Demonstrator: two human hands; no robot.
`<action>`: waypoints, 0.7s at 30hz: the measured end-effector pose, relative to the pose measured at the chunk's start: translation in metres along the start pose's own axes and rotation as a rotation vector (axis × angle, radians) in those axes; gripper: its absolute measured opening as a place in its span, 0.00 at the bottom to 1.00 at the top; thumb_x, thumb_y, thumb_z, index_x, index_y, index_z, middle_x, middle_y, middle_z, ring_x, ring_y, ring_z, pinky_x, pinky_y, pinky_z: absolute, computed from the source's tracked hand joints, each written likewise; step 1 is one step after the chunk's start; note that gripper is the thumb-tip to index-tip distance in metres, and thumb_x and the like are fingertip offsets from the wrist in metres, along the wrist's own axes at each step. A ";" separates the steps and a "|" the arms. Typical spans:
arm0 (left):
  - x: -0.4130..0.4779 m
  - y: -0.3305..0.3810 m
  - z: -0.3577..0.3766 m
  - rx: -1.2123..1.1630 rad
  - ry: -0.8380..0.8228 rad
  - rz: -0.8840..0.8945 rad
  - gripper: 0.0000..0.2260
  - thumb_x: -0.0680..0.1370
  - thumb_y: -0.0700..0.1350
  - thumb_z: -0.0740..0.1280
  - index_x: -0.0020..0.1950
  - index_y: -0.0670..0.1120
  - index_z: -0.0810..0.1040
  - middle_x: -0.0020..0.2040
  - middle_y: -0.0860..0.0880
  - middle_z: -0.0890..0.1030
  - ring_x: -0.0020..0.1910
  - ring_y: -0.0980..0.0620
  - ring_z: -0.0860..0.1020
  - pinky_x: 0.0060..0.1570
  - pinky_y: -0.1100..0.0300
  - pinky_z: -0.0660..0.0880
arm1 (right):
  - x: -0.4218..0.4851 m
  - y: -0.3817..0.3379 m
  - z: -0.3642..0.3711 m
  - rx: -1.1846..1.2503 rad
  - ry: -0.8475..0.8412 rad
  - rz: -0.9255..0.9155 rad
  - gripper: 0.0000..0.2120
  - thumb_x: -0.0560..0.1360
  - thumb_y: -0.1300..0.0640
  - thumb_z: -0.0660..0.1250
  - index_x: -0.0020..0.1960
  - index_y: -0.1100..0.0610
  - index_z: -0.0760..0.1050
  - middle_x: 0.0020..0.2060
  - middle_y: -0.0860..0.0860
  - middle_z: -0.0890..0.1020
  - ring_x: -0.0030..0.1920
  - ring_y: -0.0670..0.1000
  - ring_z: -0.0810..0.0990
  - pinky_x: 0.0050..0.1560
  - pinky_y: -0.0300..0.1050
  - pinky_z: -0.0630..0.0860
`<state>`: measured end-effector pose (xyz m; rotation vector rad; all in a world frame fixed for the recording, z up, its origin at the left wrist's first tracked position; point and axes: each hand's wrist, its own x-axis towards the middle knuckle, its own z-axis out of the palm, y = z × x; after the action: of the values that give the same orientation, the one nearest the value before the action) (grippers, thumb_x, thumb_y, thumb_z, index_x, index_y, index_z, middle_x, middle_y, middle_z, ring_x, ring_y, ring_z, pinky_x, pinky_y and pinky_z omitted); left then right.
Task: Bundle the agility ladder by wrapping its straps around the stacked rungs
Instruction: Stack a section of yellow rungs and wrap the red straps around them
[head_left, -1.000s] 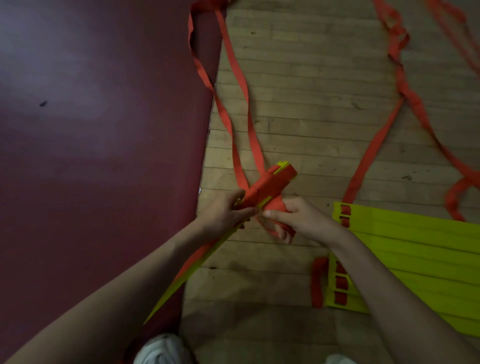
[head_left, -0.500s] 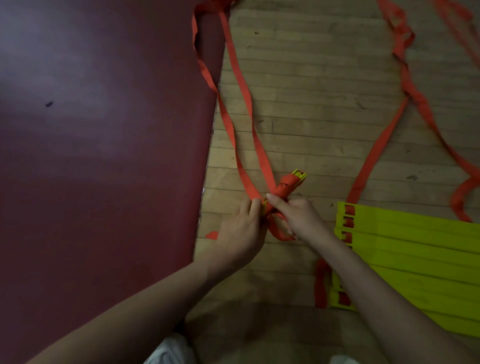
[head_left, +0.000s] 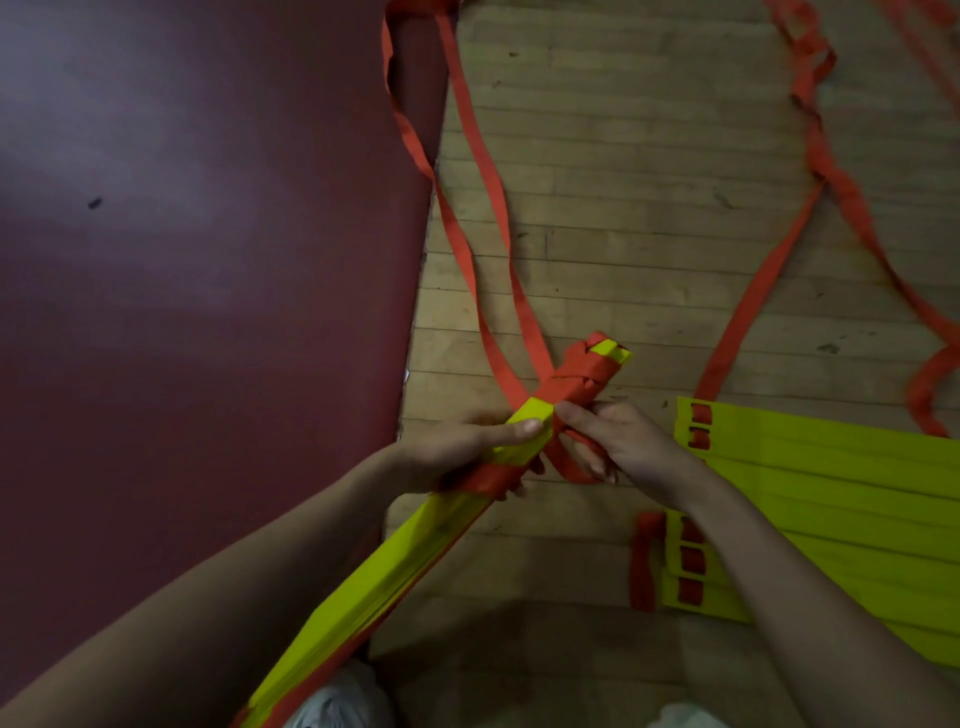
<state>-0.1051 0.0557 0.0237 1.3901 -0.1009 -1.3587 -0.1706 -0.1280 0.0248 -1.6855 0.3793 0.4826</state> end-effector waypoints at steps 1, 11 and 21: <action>-0.001 0.002 0.002 0.005 0.001 0.008 0.15 0.77 0.51 0.65 0.59 0.44 0.75 0.44 0.45 0.81 0.36 0.51 0.81 0.32 0.60 0.77 | -0.001 -0.001 -0.002 0.013 -0.020 -0.001 0.27 0.73 0.43 0.60 0.22 0.59 0.67 0.16 0.51 0.69 0.18 0.46 0.66 0.22 0.35 0.63; -0.040 0.067 0.016 0.174 0.077 0.064 0.11 0.78 0.40 0.67 0.48 0.56 0.71 0.45 0.46 0.77 0.32 0.52 0.79 0.33 0.52 0.80 | -0.028 -0.052 -0.024 -0.047 -0.190 0.078 0.08 0.81 0.62 0.59 0.52 0.62 0.76 0.34 0.50 0.83 0.29 0.43 0.80 0.30 0.35 0.72; -0.132 0.192 0.105 0.602 -0.053 0.215 0.17 0.76 0.44 0.69 0.61 0.53 0.66 0.33 0.49 0.77 0.29 0.47 0.76 0.30 0.53 0.75 | -0.166 -0.158 -0.061 0.210 -0.028 -0.022 0.08 0.78 0.60 0.62 0.51 0.57 0.80 0.42 0.55 0.84 0.41 0.50 0.83 0.44 0.48 0.76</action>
<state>-0.1105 0.0141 0.2761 1.7732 -0.7234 -1.2313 -0.2267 -0.1650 0.2523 -1.4769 0.3780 0.4343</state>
